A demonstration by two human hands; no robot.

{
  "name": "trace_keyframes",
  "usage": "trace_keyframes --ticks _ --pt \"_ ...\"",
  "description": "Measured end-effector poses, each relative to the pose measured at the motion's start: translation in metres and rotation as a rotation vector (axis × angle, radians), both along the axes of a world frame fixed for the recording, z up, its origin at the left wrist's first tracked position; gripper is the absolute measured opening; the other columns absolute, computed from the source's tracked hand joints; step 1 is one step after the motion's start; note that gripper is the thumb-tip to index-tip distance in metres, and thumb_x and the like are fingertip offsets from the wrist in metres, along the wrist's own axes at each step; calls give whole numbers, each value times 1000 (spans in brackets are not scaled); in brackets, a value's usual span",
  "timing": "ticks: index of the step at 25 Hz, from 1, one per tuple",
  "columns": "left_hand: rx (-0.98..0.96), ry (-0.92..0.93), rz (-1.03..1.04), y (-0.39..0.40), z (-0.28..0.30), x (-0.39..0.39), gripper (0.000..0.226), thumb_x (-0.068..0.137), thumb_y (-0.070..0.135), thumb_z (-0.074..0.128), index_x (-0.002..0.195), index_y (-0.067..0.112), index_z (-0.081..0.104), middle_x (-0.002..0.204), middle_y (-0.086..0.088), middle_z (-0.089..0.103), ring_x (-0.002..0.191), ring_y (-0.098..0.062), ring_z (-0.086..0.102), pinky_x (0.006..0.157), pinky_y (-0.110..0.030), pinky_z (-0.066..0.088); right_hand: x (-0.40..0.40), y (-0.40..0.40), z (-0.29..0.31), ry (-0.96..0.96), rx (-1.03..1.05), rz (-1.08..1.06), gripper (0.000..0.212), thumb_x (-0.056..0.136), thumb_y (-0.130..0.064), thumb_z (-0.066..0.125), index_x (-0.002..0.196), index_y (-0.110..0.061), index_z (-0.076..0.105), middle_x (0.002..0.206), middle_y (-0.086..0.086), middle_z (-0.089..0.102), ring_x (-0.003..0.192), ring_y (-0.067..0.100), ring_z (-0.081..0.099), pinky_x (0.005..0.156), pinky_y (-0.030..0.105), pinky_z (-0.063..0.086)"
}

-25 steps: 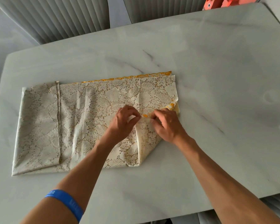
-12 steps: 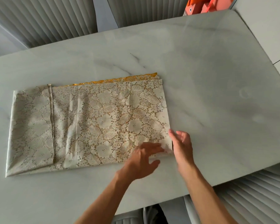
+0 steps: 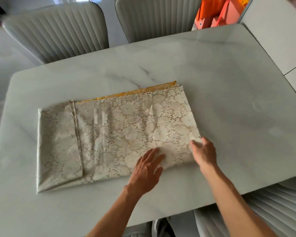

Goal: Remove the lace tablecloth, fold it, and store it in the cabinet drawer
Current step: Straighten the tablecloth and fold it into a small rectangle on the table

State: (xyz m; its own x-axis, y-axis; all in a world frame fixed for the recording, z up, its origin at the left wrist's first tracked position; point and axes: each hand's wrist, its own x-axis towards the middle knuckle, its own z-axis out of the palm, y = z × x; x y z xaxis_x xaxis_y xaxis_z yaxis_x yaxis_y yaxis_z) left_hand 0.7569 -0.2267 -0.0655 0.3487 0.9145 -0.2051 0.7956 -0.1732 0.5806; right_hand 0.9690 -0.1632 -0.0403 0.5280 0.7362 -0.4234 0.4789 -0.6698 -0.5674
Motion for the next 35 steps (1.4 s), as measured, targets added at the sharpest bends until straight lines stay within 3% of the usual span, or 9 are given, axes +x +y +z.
trace_keyframes --ticks 5,8,10,13,19,25,28,30,35 --pt "-97 234 210 7 13 15 46 91 35 50 136 29 48 156 1 29 145 -21 19 119 -51 7 43 10 10 -575 -10 191 61 80 -17 61 136 -4 40 145 24 40 136 43 32 110 56 23" --pt "-174 495 325 -6 13 -41 58 88 36 51 143 32 31 160 -2 14 147 -30 6 111 -64 -10 -48 -22 2 -443 197 655 50 81 -11 65 129 -6 55 138 20 52 127 39 47 106 50 33" --pt "-237 506 353 -17 14 -71 68 81 39 58 141 33 27 157 -5 14 143 -35 16 113 -63 19 -110 -42 -5 -169 127 886 34 89 -15 61 123 -14 60 123 7 62 107 24 61 92 33 48" --pt "-211 418 361 -24 19 -78 58 84 22 59 134 28 31 130 -8 44 106 -33 59 76 -43 56 -161 -54 -14 122 -94 888 41 87 -13 58 128 -17 58 126 2 58 113 20 59 96 26 46" --pt "-150 -163 1073 -50 56 -182 23 73 23 56 93 31 49 67 -1 61 59 -26 56 52 -34 44 -218 -69 -5 124 -73 1023 52 86 -9 58 137 -16 55 141 5 52 128 24 50 109 30 39" --pt "-288 -338 1480 -110 41 -345 31 82 17 63 112 20 54 103 -18 67 87 -33 63 75 -46 54 -278 -81 -12 23 -45 1167 50 90 -19 54 140 -24 50 154 -3 38 140 20 36 115 32 31" --pt "-381 -128 1361 -114 24 -344 50 82 11 65 128 16 47 123 -19 56 104 -38 55 90 -51 49 -281 -85 -18 -83 -75 1228 48 92 -25 53 140 -28 48 158 -5 30 142 19 30 115 35 28" --pt "-166 123 1059 -105 27 -323 55 78 12 68 130 16 48 129 -14 52 109 -37 51 89 -49 48 -274 -86 -18 -99 -50 1235 46 92 -21 54 137 -29 51 157 -6 32 142 19 32 115 35 28" --pt "-50 161 335 -51 31 -222 55 90 21 58 143 24 42 154 -1 35 138 -25 35 109 -45 38 -211 -63 -9 -221 27 1093 51 90 -13 57 139 -24 49 153 -2 40 141 19 36 117 36 30"
